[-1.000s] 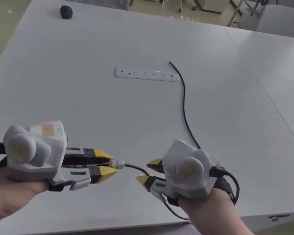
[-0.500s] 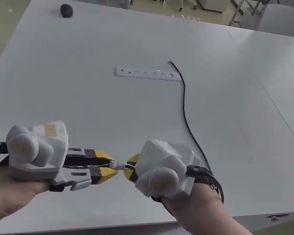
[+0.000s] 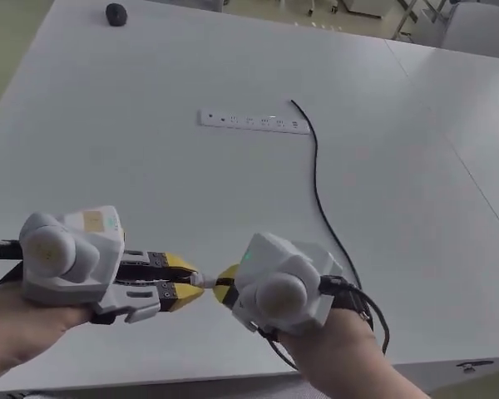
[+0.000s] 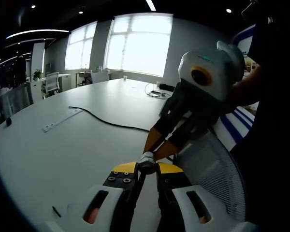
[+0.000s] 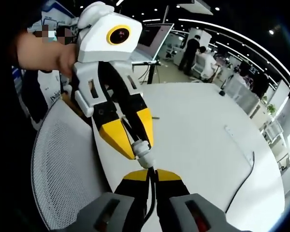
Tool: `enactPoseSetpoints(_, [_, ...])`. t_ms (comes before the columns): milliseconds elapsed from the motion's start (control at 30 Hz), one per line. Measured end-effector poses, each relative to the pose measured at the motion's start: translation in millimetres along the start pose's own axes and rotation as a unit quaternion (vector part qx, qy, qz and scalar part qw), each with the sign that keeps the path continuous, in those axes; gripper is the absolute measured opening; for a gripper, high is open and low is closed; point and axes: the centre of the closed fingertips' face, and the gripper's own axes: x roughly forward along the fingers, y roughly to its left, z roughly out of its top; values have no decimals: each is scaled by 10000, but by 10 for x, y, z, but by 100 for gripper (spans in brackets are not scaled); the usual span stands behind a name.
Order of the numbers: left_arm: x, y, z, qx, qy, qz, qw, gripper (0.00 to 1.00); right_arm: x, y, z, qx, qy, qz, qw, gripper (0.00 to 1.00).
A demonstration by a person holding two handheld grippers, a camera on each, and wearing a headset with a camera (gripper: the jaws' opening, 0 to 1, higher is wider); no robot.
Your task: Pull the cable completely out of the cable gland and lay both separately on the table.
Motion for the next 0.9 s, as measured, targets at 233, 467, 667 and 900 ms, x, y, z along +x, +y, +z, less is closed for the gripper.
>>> enactPoseSetpoints(233, [15, 9, 44, 23, -28, 40, 10000, 15, -24, -111, -151, 605, 164, -138, 9979, 0])
enactPoseSetpoints(467, [-5, 19, 89, -23, -134, 82, 9999, 15, -52, -241, -397, 1520, 217, -183, 9880, 0])
enactPoseSetpoints(667, [1, 7, 83, -39, -135, 129, 9998, 15, -17, -288, -585, 2142, 255, -140, 9764, 0])
enactPoseSetpoints(900, [-7, -4, 84, 3, -140, 198, 9997, 15, 36, -248, -689, 3056, 174, 102, 9519, 0])
